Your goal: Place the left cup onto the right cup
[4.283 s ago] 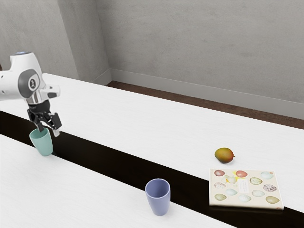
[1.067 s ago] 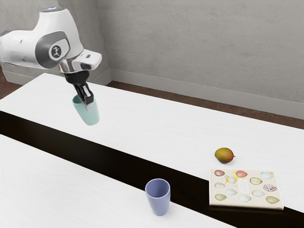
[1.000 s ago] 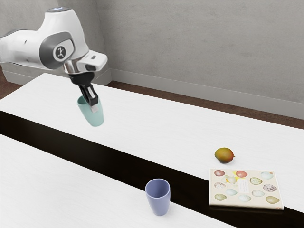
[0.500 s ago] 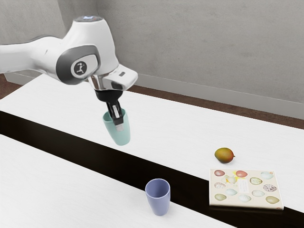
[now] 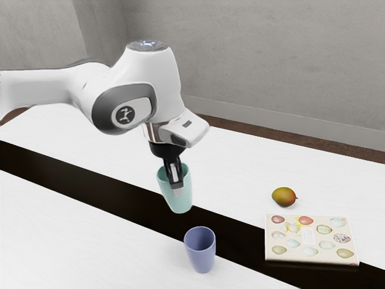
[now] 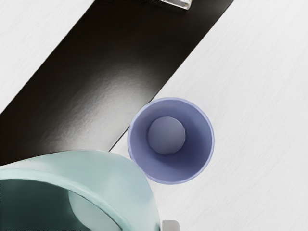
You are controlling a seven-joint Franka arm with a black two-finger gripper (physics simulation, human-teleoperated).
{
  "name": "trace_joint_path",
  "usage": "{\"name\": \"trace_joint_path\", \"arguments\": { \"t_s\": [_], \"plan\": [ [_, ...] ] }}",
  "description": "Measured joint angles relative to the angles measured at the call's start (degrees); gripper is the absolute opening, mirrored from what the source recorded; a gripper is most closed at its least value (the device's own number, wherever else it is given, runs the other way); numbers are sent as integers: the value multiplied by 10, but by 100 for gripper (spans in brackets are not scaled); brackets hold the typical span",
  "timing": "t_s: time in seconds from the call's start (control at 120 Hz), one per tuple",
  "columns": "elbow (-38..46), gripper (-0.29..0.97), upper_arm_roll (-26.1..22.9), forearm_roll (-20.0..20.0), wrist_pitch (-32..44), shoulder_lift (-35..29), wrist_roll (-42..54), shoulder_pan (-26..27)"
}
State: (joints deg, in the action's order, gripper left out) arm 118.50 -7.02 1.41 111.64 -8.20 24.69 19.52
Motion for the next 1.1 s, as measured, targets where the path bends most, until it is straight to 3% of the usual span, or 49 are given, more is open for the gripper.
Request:
{"name": "trace_joint_path", "arguments": {
  "t_s": [0.475,1.1],
  "plan": [
    [5,-10,-45,3,2,23,-14,4],
    [38,-10,-48,5,25,22,-21,-1]
  ]
}}
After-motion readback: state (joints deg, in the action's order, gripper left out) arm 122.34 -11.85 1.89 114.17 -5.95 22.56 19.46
